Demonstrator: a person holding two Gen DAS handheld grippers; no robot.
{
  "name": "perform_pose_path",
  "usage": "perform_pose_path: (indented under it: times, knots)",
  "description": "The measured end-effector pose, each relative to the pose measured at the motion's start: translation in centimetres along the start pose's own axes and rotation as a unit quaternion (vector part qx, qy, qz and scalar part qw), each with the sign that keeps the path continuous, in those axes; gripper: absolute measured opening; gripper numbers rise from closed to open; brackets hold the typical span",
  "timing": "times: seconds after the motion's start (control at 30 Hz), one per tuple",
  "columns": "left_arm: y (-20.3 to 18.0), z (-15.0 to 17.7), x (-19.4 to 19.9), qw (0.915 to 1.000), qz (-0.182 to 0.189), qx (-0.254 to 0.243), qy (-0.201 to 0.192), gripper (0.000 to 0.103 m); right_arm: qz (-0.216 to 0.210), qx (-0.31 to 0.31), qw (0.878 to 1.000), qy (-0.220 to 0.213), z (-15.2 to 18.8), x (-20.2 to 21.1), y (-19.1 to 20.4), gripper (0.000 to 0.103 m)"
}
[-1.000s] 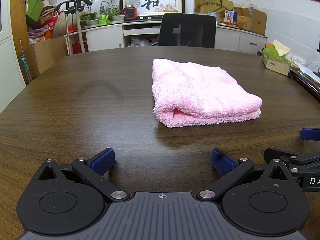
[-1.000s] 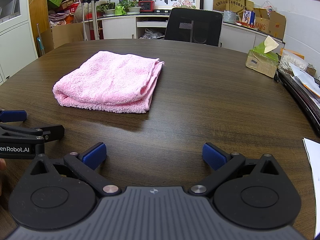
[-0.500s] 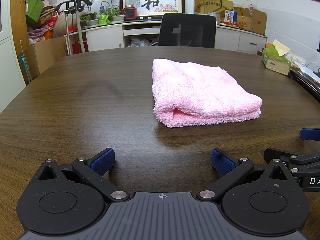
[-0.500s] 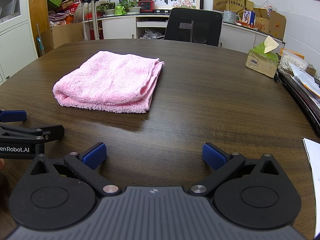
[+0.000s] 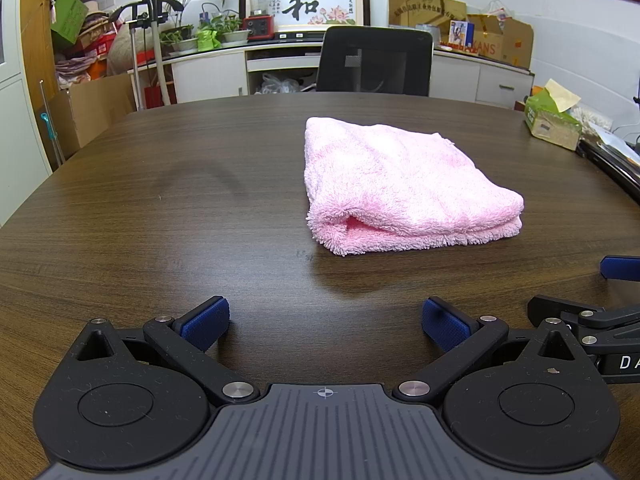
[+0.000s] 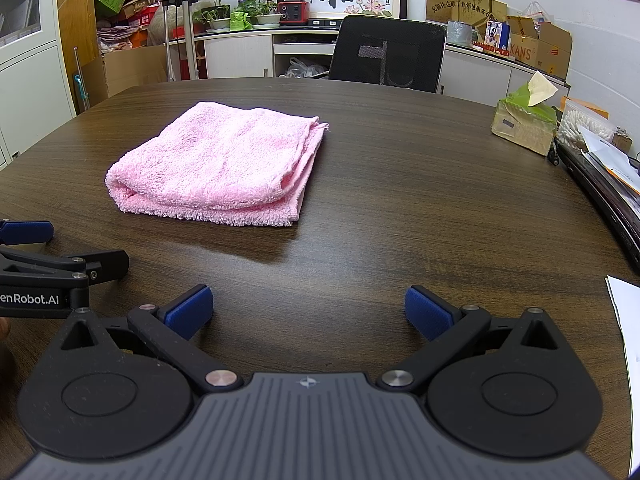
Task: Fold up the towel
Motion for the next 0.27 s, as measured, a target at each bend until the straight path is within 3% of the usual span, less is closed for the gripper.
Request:
perform_pose_path:
  times: [0.27]
  knots:
    - [0.08, 0.02, 0.02, 1.0, 0.0, 0.0, 0.0, 0.103, 0.0, 0.0, 1.0, 0.0, -0.01, -0.01, -0.02, 0.103]
Point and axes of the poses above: each gripper's, at about its wrist camera, not at the fingertips, and x roughly against the way its jaws point, y to its left, z to its underside, the point moved 6 cm from there along -x, roughly the way its jaws point, and after that the axes turned 11 degrees about y, right-handed, at the moved point
